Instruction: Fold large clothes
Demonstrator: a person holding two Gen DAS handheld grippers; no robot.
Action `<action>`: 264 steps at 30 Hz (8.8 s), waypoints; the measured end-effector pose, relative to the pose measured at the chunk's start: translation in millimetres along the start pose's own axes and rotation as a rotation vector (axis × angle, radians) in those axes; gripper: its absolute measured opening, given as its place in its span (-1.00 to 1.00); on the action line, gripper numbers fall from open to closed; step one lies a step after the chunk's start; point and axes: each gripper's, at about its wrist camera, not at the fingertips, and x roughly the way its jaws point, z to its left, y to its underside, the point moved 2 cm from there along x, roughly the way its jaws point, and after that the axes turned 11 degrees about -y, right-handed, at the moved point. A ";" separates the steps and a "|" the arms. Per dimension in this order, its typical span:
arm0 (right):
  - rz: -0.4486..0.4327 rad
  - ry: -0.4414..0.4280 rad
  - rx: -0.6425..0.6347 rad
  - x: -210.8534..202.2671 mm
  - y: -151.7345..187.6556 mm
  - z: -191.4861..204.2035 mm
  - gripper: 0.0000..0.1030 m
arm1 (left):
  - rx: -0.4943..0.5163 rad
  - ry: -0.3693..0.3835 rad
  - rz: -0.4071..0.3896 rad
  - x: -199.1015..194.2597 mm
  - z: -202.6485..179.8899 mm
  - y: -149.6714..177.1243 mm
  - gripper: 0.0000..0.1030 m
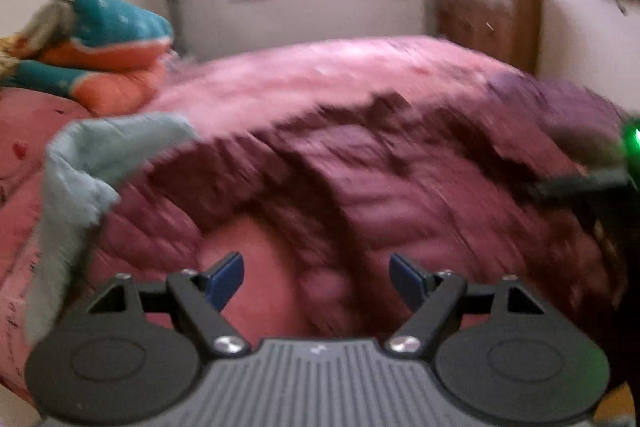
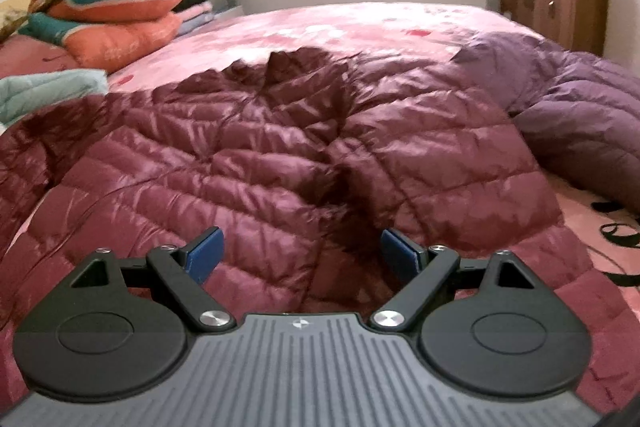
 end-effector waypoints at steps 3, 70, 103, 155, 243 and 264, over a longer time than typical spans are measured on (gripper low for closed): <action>0.019 -0.014 -0.003 -1.3 1.2 0.9 1.00 | 0.017 0.052 0.057 -3.5 -14.7 18.4 0.52; 0.085 0.010 0.016 11.5 10.2 -4.1 1.00 | 0.299 -0.128 -0.088 78.7 -79.8 84.2 0.61; 0.166 0.174 0.087 7.9 18.2 -39.2 1.00 | -0.206 -0.253 0.089 -5.0 12.9 53.5 -0.61; -0.019 0.196 0.106 -21.3 13.2 -60.2 0.39 | -0.037 0.078 -0.054 97.3 -111.6 -22.1 0.20; -0.698 0.539 0.663 -186.9 60.0 -226.1 1.00 | 0.971 0.646 -0.492 25.6 -430.9 -24.4 -0.17; -0.582 0.539 0.610 -168.2 51.8 -196.1 1.00 | 0.066 0.466 -0.419 70.7 -302.7 -242.8 -0.86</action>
